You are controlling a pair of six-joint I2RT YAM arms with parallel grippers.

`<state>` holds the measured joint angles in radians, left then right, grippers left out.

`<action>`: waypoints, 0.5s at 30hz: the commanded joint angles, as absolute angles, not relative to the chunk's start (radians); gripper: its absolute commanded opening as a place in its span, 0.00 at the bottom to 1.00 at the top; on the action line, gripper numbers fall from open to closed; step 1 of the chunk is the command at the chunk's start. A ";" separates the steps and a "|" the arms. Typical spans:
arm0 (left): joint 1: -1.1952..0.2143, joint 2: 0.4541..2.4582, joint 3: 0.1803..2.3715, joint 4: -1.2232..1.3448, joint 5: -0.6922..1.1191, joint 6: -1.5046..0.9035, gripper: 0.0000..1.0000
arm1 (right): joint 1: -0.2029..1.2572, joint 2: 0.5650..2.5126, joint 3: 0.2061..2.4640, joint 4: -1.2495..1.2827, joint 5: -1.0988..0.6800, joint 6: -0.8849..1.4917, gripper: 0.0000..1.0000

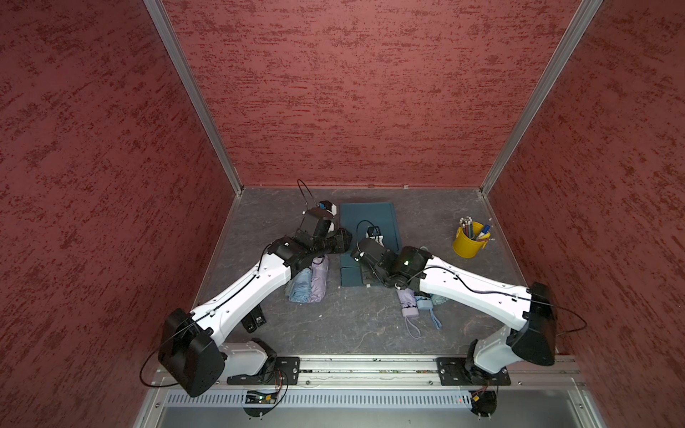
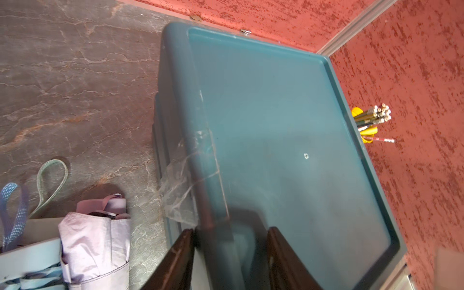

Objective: Place the umbrella in the drawer by color
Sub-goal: Open the drawer in the storage box.

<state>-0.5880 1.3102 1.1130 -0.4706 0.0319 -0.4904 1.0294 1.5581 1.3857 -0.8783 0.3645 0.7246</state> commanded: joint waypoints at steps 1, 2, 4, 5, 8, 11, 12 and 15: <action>-0.581 1.343 1.115 -0.532 -0.039 -0.506 0.45 | 1.033 1.486 1.331 -0.780 0.351 0.725 0.00; -0.581 1.347 1.114 -0.530 -0.049 -0.508 0.45 | 1.046 1.464 1.307 -0.776 0.350 0.733 0.00; -0.579 1.355 1.113 -0.527 -0.054 -0.505 0.44 | 1.078 1.407 1.256 -0.769 0.349 0.746 0.00; -0.577 1.362 1.115 -0.529 -0.056 -0.506 0.43 | 1.097 1.382 1.232 -0.773 0.350 0.758 0.00; -0.575 1.381 1.118 -0.528 -0.054 -0.506 0.40 | 1.164 1.304 1.173 -0.792 0.366 0.788 0.00; -0.576 1.396 1.113 -0.510 -0.061 -0.512 0.39 | 1.228 1.236 1.137 -0.818 0.389 0.812 0.00; -0.575 1.402 1.112 -0.509 -0.065 -0.514 0.39 | 1.256 1.221 1.130 -0.825 0.394 0.818 0.00; -0.573 1.407 1.111 -0.504 -0.084 -0.512 0.38 | 1.313 1.199 1.127 -0.849 0.412 0.844 0.00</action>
<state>-0.5816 1.3609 1.1305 -0.4072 -0.0467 -0.5201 1.2758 1.2259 1.1290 -0.8215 0.3649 0.8024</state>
